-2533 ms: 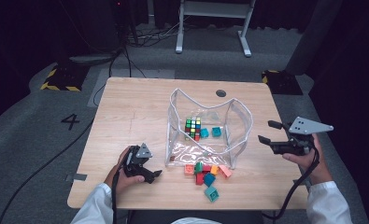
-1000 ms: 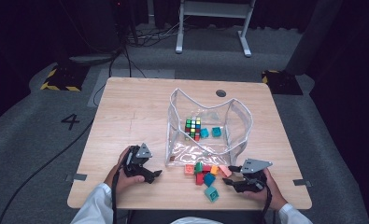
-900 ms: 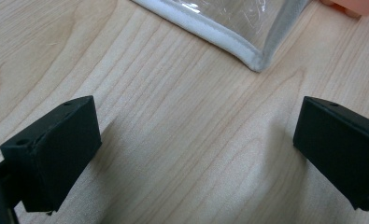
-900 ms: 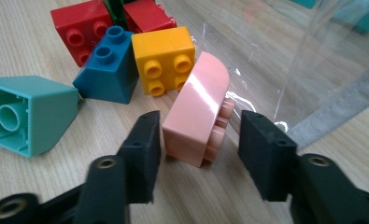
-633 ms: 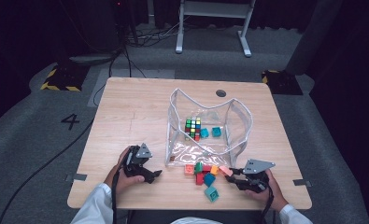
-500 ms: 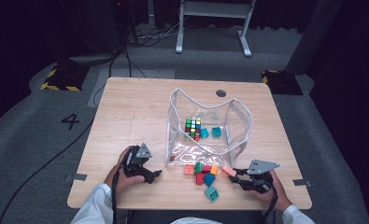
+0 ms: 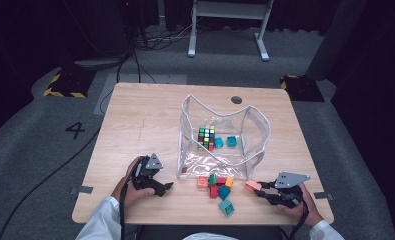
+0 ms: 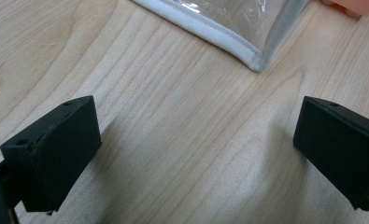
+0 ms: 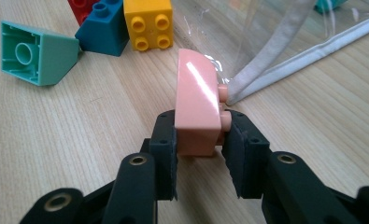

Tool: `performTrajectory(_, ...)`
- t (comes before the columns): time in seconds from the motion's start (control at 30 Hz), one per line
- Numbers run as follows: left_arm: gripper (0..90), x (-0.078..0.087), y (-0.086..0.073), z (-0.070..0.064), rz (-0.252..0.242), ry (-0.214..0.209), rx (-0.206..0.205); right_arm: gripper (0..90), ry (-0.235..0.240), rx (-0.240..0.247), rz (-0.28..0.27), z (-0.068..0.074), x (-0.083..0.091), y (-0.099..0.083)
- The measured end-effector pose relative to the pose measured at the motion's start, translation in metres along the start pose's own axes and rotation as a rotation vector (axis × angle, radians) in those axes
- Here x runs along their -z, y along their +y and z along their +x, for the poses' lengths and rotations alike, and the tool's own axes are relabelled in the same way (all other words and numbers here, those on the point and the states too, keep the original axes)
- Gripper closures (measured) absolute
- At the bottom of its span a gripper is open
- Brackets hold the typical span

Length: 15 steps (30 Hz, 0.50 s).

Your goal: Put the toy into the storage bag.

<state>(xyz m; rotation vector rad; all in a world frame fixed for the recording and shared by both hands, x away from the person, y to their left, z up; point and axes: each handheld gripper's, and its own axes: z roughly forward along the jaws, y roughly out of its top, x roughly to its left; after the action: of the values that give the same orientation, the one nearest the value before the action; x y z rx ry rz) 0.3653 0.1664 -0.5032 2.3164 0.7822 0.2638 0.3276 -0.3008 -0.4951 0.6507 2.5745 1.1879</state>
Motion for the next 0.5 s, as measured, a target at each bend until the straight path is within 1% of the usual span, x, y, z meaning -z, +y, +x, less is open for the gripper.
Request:
performTrajectory(0.03,0.8,0.000,0.000,0.000,0.001,0.000,0.000,66.5,-0.003,0.003,-0.004,-0.001,0.002,0.000)
performTrajectory(0.1,0.9,0.000,0.000,0.000,0.000,0.000,0.000,66.5,-0.002,-0.006,-0.019,-0.003,0.005,-0.001)
performTrajectory(0.17,0.8,0.000,0.000,0.000,0.000,0.000,0.000,66.6,-0.013,-0.004,-0.018,-0.005,0.008,-0.002)
performTrajectory(0.27,0.8,0.000,0.000,0.000,0.000,0.000,0.000,66.6,-0.028,0.004,-0.032,-0.008,0.013,-0.002)
performTrajectory(0.43,0.9,0.000,0.000,0.000,0.000,0.000,0.000,66.6,-0.055,-0.014,-0.063,-0.012,0.026,0.000)
performTrajectory(0.47,0.8,0.000,0.000,0.000,0.000,0.000,0.000,66.6,-0.064,-0.024,-0.070,-0.012,0.029,0.001)
performTrajectory(0.5,0.8,0.000,0.000,0.000,0.000,-0.002,0.001,66.6,-0.073,-0.023,-0.079,-0.013,0.032,0.001)
